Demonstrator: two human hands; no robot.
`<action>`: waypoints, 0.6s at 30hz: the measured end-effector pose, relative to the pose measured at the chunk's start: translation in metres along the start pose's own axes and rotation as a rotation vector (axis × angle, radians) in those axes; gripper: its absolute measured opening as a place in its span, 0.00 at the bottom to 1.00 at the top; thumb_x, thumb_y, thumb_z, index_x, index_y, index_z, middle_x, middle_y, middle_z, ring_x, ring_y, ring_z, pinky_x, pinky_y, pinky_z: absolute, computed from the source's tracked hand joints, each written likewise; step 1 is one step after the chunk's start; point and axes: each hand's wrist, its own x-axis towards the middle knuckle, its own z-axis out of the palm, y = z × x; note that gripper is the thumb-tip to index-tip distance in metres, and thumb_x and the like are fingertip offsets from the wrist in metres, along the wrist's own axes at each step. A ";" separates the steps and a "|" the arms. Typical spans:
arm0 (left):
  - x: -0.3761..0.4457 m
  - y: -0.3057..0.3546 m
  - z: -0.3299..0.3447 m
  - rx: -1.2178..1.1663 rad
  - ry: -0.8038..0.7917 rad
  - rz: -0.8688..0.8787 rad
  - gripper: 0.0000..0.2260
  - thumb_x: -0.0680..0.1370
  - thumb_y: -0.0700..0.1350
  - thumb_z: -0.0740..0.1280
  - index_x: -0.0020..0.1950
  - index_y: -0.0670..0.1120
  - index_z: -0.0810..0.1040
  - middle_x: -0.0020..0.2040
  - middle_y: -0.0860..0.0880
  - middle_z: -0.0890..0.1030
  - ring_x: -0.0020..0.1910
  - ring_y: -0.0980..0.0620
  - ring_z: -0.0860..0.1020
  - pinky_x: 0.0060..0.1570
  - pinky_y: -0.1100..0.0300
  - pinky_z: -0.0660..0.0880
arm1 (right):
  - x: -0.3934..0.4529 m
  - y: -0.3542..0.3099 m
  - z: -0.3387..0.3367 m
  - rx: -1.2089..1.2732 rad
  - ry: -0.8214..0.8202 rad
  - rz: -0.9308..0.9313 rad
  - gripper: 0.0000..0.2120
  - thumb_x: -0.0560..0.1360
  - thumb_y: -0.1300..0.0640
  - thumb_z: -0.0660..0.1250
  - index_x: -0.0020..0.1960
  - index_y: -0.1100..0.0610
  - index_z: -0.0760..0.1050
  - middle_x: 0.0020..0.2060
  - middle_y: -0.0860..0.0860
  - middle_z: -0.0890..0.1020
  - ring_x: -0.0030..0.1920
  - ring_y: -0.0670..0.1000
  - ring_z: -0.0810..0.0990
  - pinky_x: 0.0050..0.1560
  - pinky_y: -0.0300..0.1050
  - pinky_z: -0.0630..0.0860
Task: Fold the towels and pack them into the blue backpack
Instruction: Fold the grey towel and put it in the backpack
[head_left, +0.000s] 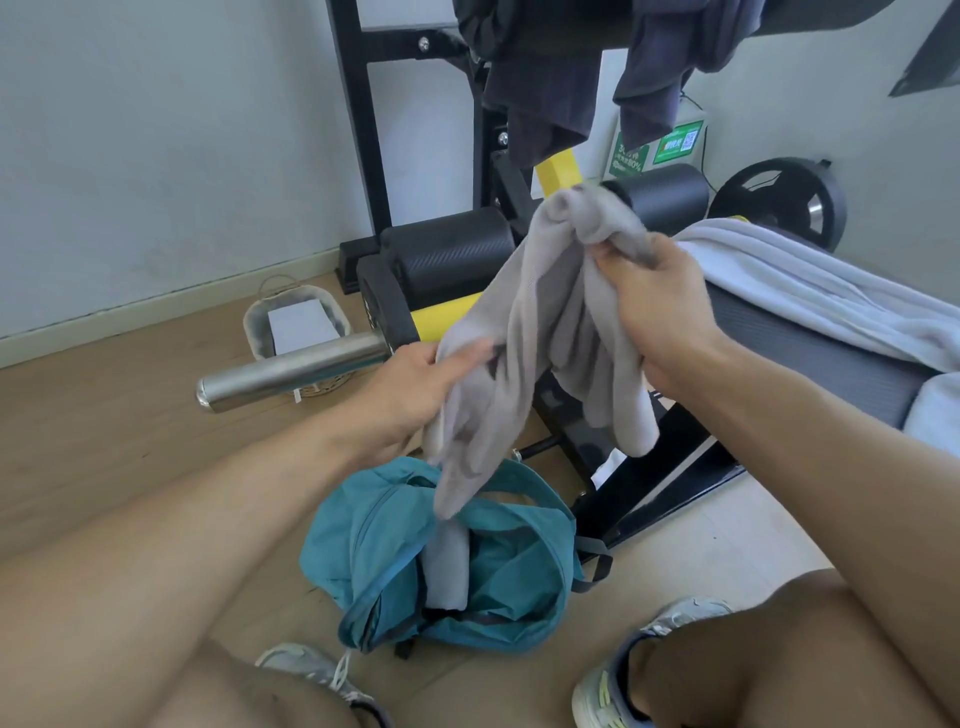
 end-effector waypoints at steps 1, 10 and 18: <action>-0.002 0.005 0.005 -0.139 0.004 -0.037 0.22 0.80 0.57 0.68 0.59 0.38 0.83 0.53 0.41 0.87 0.56 0.40 0.84 0.63 0.43 0.79 | -0.006 0.000 0.004 -0.060 -0.054 0.002 0.13 0.79 0.48 0.70 0.59 0.54 0.76 0.44 0.50 0.85 0.45 0.47 0.84 0.49 0.45 0.83; -0.010 0.018 0.021 -0.315 -0.117 0.160 0.20 0.76 0.38 0.74 0.66 0.49 0.77 0.59 0.51 0.84 0.57 0.53 0.83 0.52 0.59 0.81 | -0.025 -0.005 0.026 0.342 -0.344 0.222 0.29 0.81 0.64 0.66 0.79 0.52 0.63 0.48 0.55 0.85 0.48 0.53 0.86 0.55 0.50 0.82; -0.003 0.013 0.008 -0.263 0.103 0.195 0.15 0.77 0.36 0.73 0.62 0.47 0.81 0.55 0.45 0.86 0.52 0.49 0.85 0.57 0.50 0.81 | -0.032 -0.009 0.016 0.001 -0.535 -0.132 0.32 0.78 0.73 0.66 0.77 0.51 0.67 0.62 0.52 0.80 0.54 0.49 0.86 0.57 0.46 0.82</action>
